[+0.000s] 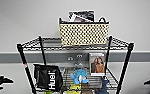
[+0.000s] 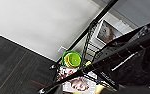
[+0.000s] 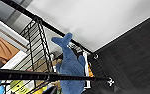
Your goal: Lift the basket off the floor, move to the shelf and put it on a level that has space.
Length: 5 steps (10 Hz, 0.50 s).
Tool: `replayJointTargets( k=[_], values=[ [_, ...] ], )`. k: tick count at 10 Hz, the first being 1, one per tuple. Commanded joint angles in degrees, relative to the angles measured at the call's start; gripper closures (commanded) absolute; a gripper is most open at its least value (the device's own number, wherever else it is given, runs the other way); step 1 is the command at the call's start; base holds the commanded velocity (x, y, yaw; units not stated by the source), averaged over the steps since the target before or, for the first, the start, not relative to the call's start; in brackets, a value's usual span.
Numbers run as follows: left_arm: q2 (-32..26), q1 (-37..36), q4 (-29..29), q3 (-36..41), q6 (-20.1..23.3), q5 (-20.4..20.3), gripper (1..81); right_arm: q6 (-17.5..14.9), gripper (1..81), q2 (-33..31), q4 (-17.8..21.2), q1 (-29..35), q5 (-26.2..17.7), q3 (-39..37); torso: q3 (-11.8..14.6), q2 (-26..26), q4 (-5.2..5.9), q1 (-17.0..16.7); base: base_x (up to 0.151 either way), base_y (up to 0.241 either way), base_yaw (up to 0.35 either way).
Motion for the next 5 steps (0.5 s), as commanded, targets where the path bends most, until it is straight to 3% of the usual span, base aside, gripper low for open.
replayJointTargets(
  k=[1, 5],
  values=[
    [4.93, 3.60, 1.82, 0.19, 0.48, -5.58, 1.0, -2.63, 1.0, 5.65, 1.05, -2.69, 2.94, -5.23, 0.00, 0.00, 0.00, 0.00, 0.000, 0.000, 0.000],
    [9.77, 14.66, 2.96, -3.41, 0.40, -11.99, 1.0, -5.27, 1.0, 12.25, 1.32, -10.34, 4.52, -10.06, 0.00, 0.00, 0.00, 0.00, 0.000, 0.000, 0.000]
  ],
)
